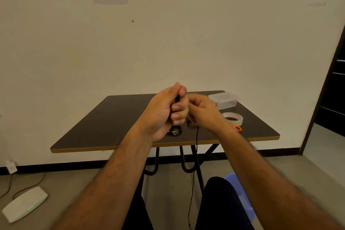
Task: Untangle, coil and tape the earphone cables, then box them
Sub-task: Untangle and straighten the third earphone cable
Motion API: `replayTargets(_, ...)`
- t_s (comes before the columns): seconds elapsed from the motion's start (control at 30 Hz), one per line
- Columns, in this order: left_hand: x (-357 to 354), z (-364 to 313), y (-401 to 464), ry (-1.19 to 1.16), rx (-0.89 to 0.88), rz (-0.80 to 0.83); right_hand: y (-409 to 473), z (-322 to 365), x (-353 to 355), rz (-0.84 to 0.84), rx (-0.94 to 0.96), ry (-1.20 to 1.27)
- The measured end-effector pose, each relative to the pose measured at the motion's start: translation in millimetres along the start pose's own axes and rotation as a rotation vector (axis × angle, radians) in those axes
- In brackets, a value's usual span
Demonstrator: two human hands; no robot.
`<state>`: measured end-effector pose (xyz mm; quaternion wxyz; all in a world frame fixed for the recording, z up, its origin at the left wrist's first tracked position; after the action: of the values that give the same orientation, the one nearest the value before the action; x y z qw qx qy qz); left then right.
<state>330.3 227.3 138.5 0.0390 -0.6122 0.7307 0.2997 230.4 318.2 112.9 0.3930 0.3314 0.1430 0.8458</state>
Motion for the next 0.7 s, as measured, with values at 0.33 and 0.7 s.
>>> replayTargets(0.33,18,2,8,0.350,-0.230,-0.212,-48,-4,-31,0.214,-0.038,-0.141)
replayTargets(0.7,32,22,-7,0.678,0.006,-0.268,-34,35,22,0.122,0.087,-0.421)
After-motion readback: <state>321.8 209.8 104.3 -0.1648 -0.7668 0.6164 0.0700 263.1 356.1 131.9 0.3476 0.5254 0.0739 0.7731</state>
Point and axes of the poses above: each hand's wrist, its own y-axis towards the middle knuckle, its own x-axis out of the back of the hand, z = x × y, the point moved 3 cm from there along y, towards the middle knuckle, and after that the axes turned 13 degrees about -y, right-handed, at the moved point
